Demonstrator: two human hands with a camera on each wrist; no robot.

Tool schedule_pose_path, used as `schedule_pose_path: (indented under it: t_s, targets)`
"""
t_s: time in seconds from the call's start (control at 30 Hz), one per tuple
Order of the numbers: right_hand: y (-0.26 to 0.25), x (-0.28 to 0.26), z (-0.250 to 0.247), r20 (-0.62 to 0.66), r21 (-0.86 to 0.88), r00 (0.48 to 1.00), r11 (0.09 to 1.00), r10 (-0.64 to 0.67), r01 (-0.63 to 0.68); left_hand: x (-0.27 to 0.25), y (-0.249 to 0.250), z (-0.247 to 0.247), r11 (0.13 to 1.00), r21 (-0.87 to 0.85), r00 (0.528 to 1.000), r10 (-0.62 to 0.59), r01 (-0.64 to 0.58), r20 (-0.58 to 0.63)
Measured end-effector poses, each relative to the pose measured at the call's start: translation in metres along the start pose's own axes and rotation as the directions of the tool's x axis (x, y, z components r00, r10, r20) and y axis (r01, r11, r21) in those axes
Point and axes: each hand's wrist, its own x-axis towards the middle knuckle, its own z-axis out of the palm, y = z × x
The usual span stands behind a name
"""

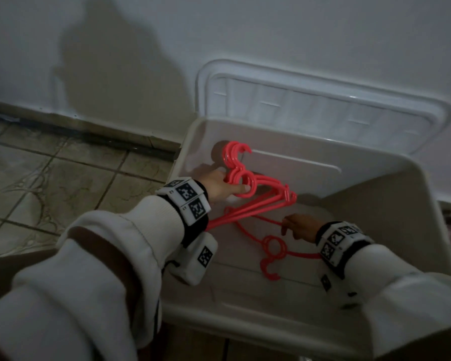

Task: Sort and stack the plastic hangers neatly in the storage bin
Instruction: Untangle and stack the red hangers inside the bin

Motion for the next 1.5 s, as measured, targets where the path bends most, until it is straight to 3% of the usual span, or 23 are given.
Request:
schedule_pose_path:
  t_s: [0.23,0.43,0.57,0.73,1.0,1.17,1.33,1.5]
  targets:
    - [0.015,-0.042,-0.017,0.046,-0.062,0.998,0.997,-0.035,0.038,-0.024,0.028,-0.003,0.998,-0.063,1.0,0.009,-0.009,-0.002]
    - [0.016,-0.081,-0.023,0.16,0.12,0.983,0.991,-0.086,0.067,-0.04,0.054,-0.004,0.998,-0.009,0.998,0.056,-0.056,-0.002]
    - [0.018,-0.112,-0.036,0.152,0.078,0.979,0.989,-0.137,0.126,-0.049,0.059,-0.01,0.996,0.024,0.996,0.085,-0.084,-0.025]
    - [0.034,-0.137,-0.049,0.205,0.147,0.969,0.983,-0.138,0.109,-0.052,0.05,-0.015,0.995,0.041,0.992,0.095,-0.092,-0.087]
    - [0.059,-0.147,-0.061,-0.03,0.119,0.971,0.964,-0.237,0.239,-0.056,0.032,-0.005,0.995,0.031,0.995,0.098,-0.097,-0.03]
    - [0.056,-0.135,-0.054,-0.242,0.09,0.904,0.92,-0.352,0.382,-0.06,0.037,0.001,0.996,-0.013,0.996,0.088,-0.087,0.022]
    - [0.034,-0.12,-0.044,-0.227,0.171,0.856,0.846,-0.465,0.505,-0.073,0.051,0.009,0.98,-0.113,0.981,0.173,-0.163,0.087]
    - [0.014,-0.115,-0.037,-0.204,0.202,0.808,0.784,-0.552,0.586,-0.088,0.064,0.013,0.96,-0.099,0.947,0.275,-0.262,0.168]
